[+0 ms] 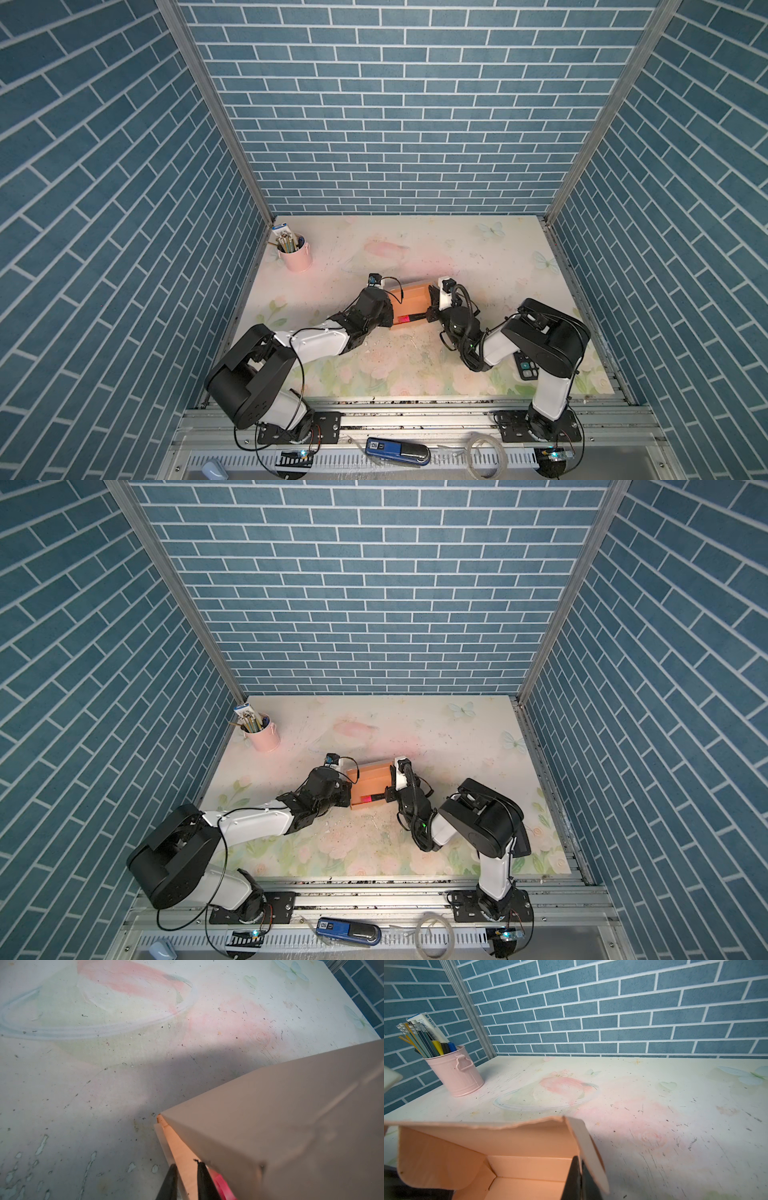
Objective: Assemble paper box
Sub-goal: Fold the lid at the center of the table.
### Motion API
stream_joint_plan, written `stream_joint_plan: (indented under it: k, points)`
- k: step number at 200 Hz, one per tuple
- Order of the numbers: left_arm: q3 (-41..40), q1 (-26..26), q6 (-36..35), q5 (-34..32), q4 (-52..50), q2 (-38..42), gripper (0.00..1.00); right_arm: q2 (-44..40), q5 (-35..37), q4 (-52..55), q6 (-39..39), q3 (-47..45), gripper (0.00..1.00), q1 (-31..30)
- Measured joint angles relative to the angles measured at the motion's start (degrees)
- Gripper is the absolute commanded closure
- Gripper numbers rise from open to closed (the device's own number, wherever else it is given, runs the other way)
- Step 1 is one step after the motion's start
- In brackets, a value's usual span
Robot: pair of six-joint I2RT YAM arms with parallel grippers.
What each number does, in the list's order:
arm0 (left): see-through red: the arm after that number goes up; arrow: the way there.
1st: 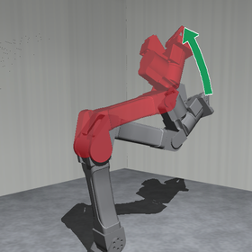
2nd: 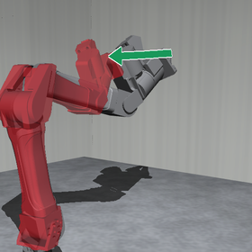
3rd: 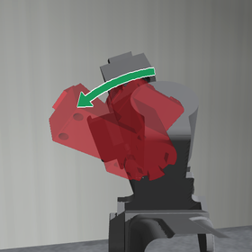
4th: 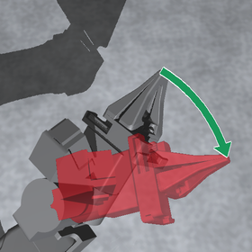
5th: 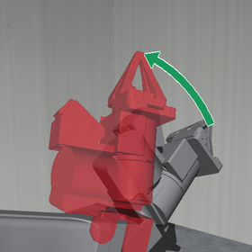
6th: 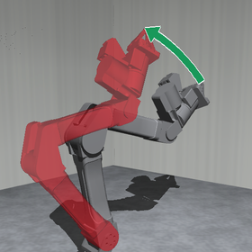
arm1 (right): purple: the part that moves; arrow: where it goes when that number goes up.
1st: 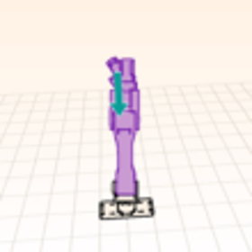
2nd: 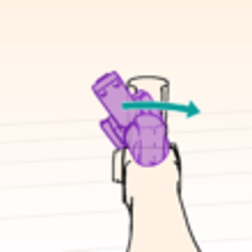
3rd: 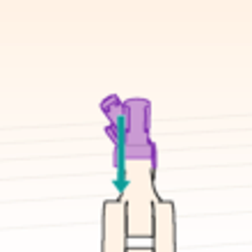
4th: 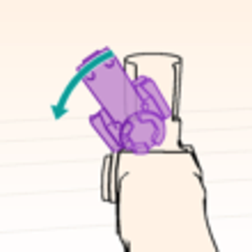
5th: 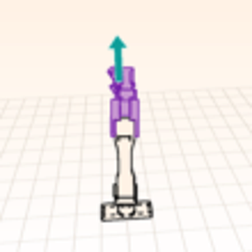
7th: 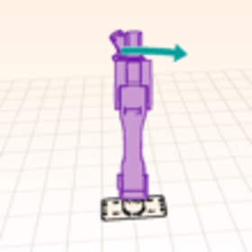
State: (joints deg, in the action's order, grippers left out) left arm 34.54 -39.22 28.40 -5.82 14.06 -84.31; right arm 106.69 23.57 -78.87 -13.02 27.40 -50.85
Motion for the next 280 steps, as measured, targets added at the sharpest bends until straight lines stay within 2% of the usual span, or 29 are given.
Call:
stream_joint_plan:
  k: [120, 177, 280]
  points:
    - [-5.92, -0.13, 1.01, -0.37, -0.5, 5.25, 0.8, -0.79, 0.15, -0.59, 1.07, -1.53, 1.0, -1.31]
    - [-5.88, -0.13, 1.22, -0.33, 1.29, 3.26, 0.8, -5.2, 0.09, 8.35, 0.72, -0.33, 1.0, -1.36]
    - [-5.27, -0.17, 1.14, -0.09, 2.29, 1.46, 0.81, -10.88, 1.2, 26.62, -4.44, 5.42, 1.0, -1.38]
